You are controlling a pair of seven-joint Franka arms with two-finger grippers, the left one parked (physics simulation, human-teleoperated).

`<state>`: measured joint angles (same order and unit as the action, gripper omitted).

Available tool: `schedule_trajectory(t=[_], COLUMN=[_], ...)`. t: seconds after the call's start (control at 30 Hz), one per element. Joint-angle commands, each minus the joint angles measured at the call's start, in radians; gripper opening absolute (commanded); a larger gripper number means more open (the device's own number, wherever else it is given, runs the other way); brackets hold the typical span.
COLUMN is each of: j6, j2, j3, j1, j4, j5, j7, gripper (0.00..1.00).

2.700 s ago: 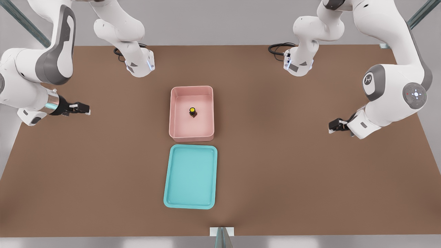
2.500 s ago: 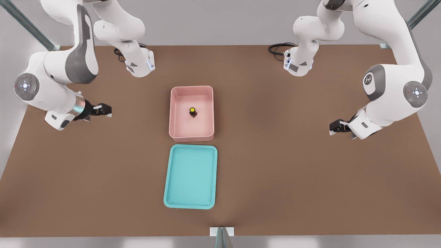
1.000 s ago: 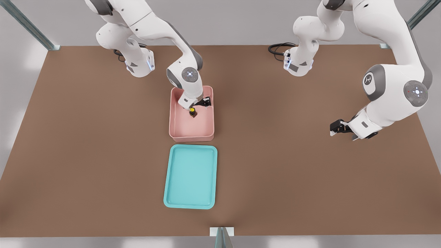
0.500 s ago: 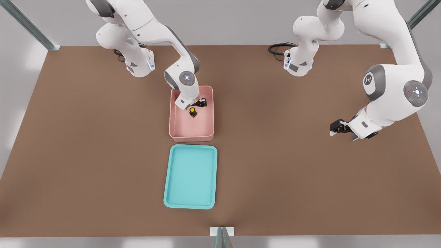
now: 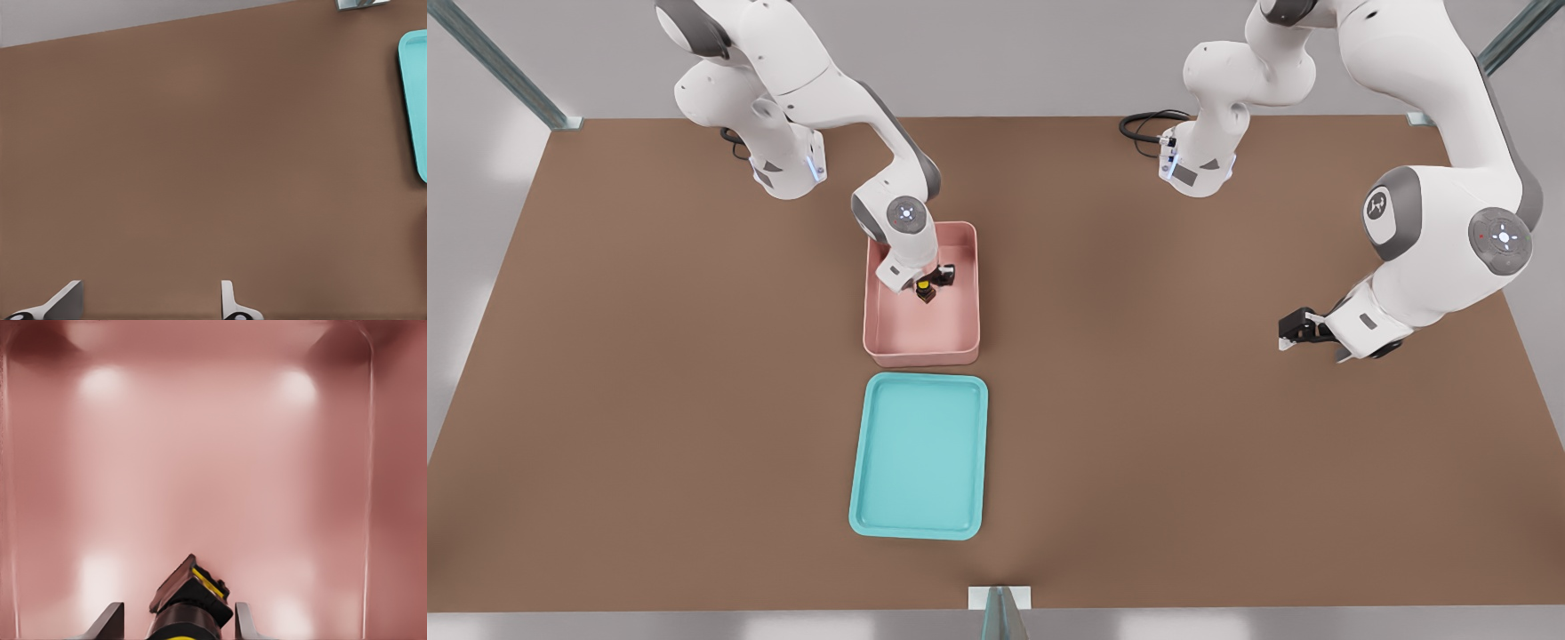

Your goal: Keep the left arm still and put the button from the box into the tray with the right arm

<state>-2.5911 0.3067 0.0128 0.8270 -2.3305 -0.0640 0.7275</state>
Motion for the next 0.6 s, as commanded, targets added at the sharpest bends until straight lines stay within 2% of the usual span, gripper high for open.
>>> schedule_trajectory(t=[0.0, 0.07, 0.13, 0.23, 0.33, 0.57], j6=[-0.003, 0.000, 0.000, -0.001, 0.000, 0.000], j2=[-0.004, -0.008, -0.009, -0.021, -0.023, -0.024], j3=[0.001, 0.001, -0.001, -0.001, 0.001, 0.001], j1=[0.000, 0.000, -0.006, -0.008, -0.009, -0.009], j4=[0.000, 0.000, -0.006, -0.026, -0.027, -0.024], j5=[-0.002, -0.002, 0.000, 0.000, 0.000, 0.001], j7=[0.004, -0.003, -0.007, -0.008, -0.007, -0.007], gripper=[0.71, 0.70, 0.66, 0.67, 0.59, 0.50])
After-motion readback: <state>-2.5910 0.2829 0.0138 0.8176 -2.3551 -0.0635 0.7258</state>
